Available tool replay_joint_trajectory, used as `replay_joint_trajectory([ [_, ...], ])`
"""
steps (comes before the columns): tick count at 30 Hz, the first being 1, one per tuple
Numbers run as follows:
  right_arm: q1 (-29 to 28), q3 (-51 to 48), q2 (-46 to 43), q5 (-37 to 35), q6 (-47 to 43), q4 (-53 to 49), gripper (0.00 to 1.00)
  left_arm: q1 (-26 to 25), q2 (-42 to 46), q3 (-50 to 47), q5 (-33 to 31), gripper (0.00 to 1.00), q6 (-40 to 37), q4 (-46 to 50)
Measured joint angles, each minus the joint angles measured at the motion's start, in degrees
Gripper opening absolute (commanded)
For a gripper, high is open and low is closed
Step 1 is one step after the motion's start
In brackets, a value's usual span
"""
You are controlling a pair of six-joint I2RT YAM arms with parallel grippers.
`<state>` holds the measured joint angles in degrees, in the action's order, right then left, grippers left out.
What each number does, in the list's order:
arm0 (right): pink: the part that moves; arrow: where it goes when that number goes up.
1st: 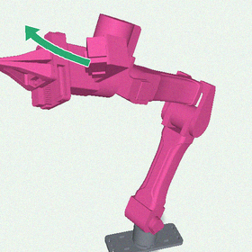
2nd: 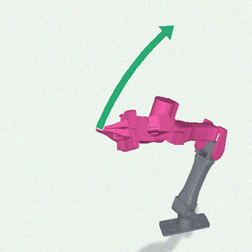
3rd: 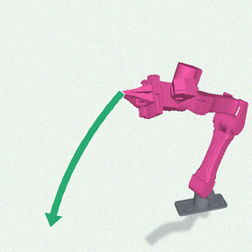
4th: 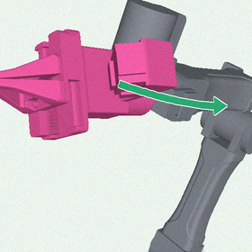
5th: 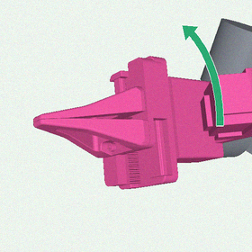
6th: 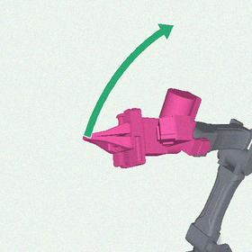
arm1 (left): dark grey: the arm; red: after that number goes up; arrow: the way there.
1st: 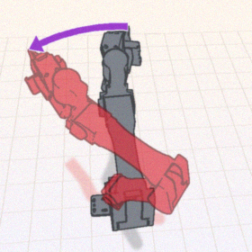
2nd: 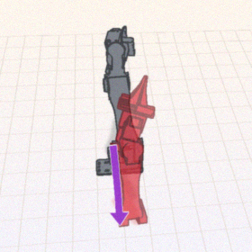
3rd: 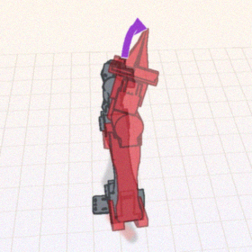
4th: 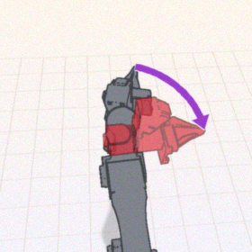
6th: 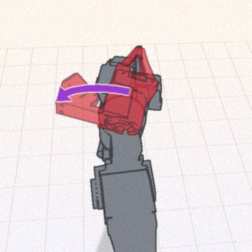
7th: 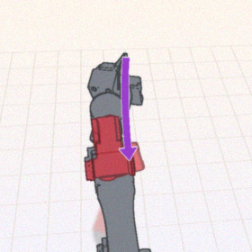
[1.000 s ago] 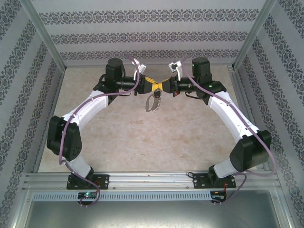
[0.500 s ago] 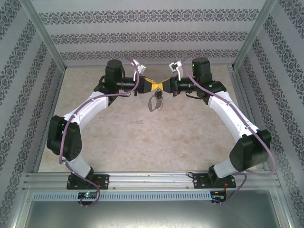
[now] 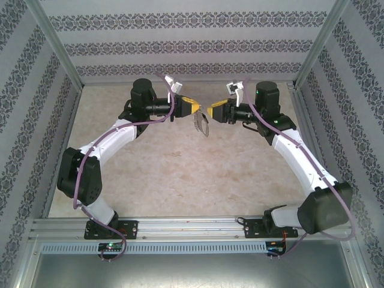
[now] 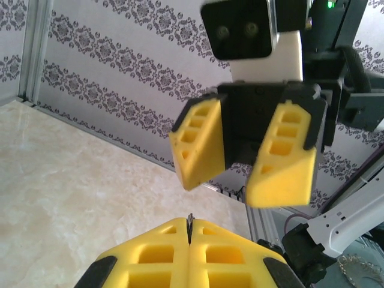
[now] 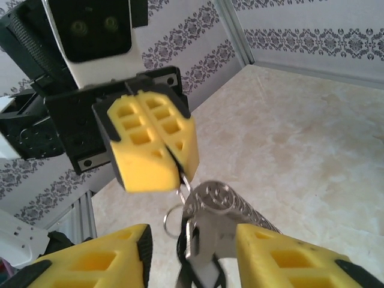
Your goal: Put the keys on the keyring
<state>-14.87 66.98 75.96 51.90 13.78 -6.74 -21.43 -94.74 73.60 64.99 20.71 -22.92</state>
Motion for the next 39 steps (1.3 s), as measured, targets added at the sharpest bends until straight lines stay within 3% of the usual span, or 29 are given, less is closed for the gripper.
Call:
replay_joint_trajectory([
  [6,0.0,-4.3,-0.7,0.0,0.1,3.6,0.46,0.0,0.6,0.0,-0.1,0.0,1.8,-2.7],
  [21,-4.5,-4.4,1.7,-0.4,0.9,6.3,0.44,0.0,0.6,0.0,-0.1,0.0,3.8,-5.0],
  [26,-4.5,-4.4,2.3,-1.4,1.1,6.3,0.23,0.0,0.6,0.0,-0.1,0.0,4.0,-5.0],
  [30,-4.5,-4.3,2.3,-1.5,1.2,6.6,0.01,0.0,0.6,0.0,-0.4,0.0,4.1,-5.2],
  [39,-6.3,-4.3,2.3,-1.7,1.3,6.8,0.0,0.0,1.7,-2.0,-1.6,0.0,4.5,-7.6],
])
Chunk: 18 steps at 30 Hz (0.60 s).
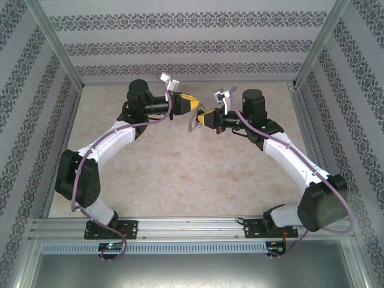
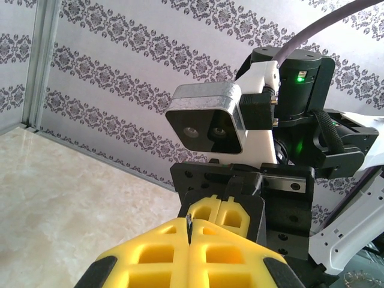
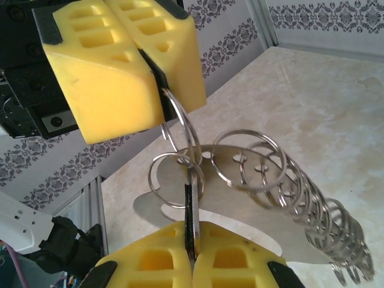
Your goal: Put the keys on the keyring
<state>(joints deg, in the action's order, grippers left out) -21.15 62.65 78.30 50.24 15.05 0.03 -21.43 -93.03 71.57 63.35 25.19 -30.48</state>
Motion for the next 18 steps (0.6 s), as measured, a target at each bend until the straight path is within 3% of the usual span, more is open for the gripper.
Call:
replay_joint_trajectory([
  [18,-2.6,3.6,5.0,-2.2,0.8,-0.3,0.0,0.0,1.6,-3.2,-2.6,0.0,0.9,-3.3],
])
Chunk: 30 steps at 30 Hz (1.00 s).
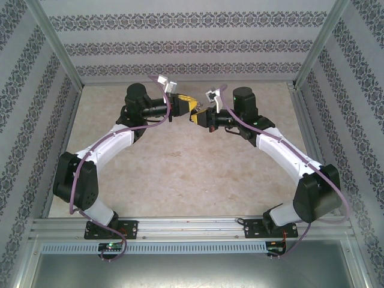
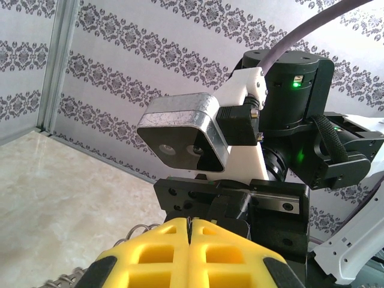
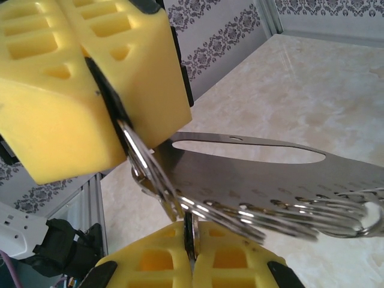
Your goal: Put the keys on the keyring
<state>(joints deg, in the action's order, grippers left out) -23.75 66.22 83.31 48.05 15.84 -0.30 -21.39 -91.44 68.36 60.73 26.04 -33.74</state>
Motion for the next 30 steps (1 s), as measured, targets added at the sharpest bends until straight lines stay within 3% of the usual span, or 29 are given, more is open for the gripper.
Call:
replay_joint_trajectory([
  [14,-0.9,1.6,1.0,-0.7,2.4,1.4,0.0,0.0,0.1,-0.1,-1.4,0.0,0.6,-1.9],
  [16,-0.3,0.5,0.5,-0.8,2.4,1.9,0.2,0.0,0.1,-0.2,-1.4,0.0,0.6,-1.8],
  [18,0.5,-1.4,-0.9,-1.3,2.9,2.1,0.34,-0.2,0.1,-0.3,-1.4,0.0,0.6,-1.8],
  [25,4.0,-10.1,-8.6,-3.8,3.6,2.3,0.44,-0.8,0.1,-0.3,-1.4,0.0,0.6,-1.9],
  [30,6.0,-13.0,-15.9,-4.5,3.6,2.3,0.46,-0.8,0.1,-0.3,-1.4,0.0,0.6,-1.9],
])
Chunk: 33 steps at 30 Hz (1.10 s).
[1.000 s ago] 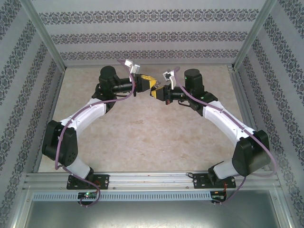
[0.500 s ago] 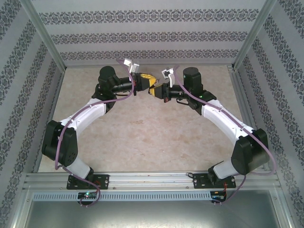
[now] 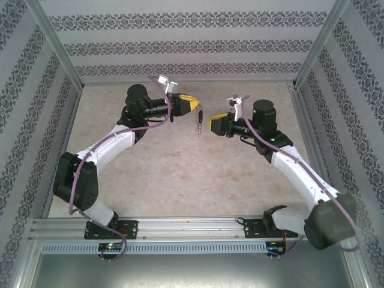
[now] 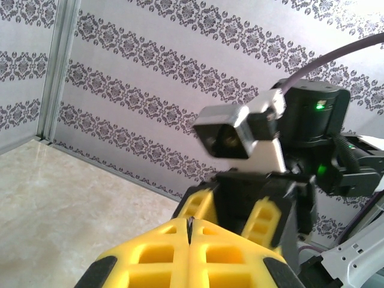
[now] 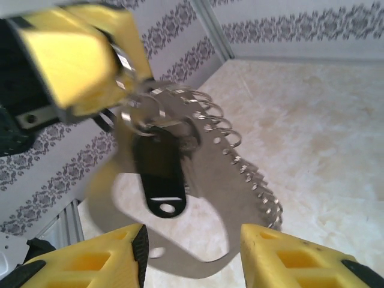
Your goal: Put the keys on the keyring
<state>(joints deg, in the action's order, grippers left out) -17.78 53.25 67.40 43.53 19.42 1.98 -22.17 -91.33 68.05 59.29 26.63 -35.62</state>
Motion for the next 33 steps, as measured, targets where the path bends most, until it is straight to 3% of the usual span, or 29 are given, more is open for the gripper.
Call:
replay_joint_trajectory([
  [6,0.5,0.6,-4.0,-2.3,2.4,3.4,0.42,0.0,0.0,0.0,0.0,0.0,0.0,0.0],
  [11,-0.1,3.5,-0.4,-3.8,7.1,8.0,0.35,0.0,0.0,0.0,0.0,0.0,0.5,-0.3],
  [27,-3.9,7.8,6.9,-4.1,11.3,12.1,0.25,0.0,0.0,0.0,0.0,0.0,1.8,-1.5],
  [31,-4.2,8.0,7.9,-3.8,11.8,12.5,0.16,0.0,0.0,0.0,0.0,0.0,1.8,-1.5],
  [33,-4.3,8.2,8.3,-3.4,11.9,12.7,0.05,0.0,0.0,0.0,-0.1,0.0,1.8,-1.5],
])
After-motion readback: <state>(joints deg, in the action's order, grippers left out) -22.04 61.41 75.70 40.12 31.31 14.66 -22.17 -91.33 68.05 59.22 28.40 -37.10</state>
